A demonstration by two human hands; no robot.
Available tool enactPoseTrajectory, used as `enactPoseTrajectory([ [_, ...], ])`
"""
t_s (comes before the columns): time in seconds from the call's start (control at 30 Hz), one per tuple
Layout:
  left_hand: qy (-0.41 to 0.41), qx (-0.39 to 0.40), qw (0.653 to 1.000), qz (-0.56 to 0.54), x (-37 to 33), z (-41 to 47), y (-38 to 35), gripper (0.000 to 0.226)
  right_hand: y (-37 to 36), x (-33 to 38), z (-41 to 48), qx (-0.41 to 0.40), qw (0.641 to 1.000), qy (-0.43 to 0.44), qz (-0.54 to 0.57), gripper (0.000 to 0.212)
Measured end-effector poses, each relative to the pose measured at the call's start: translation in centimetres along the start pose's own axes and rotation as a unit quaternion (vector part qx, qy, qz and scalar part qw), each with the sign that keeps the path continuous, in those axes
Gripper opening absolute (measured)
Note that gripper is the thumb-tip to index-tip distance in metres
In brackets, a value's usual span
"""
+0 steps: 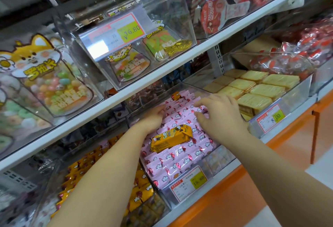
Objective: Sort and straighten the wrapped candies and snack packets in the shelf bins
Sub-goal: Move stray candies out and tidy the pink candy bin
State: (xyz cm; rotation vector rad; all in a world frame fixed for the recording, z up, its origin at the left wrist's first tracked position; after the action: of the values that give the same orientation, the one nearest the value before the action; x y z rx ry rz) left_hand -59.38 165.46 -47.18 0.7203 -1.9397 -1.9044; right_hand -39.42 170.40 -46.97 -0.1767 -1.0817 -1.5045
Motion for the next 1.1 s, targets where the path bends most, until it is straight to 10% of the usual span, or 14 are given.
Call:
enactPoseTrajectory([
  [0.17,-0.038,-0.087,0.995,-0.034,-0.7,-4.7,2.2,0.037,-1.2,2.8,-1.0,0.131,0.969,0.011,0.21,0.036],
  [0.27,-0.082,-0.098,0.992,-0.006,-1.6,-8.5,2.3,0.034,-2.7,3.9,-2.5,0.211,0.97,0.024,0.114,0.039],
  [0.73,-0.117,-0.226,0.964,-0.072,3.1,-18.1,3.9,0.032,-2.2,11.1,-5.3,0.126,0.963,0.104,0.214,0.036],
  [1.1,-0.019,-0.204,0.979,0.021,12.9,-21.5,1.6,0.039,-9.6,14.6,-6.5,0.217,0.958,0.116,0.15,0.044],
])
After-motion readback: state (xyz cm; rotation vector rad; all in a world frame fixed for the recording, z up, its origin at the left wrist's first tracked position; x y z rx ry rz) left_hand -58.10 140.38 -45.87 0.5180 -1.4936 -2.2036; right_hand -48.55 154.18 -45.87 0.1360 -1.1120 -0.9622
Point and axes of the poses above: each hand's wrist, its own z-axis towards the middle knuckle, its own y-axis out of the back of the hand, x = y × z, the point moved 6 cm from there along z, towards the middle knuckle, and after that the axes turned 14 degrees about z, right-handed, at the moved point
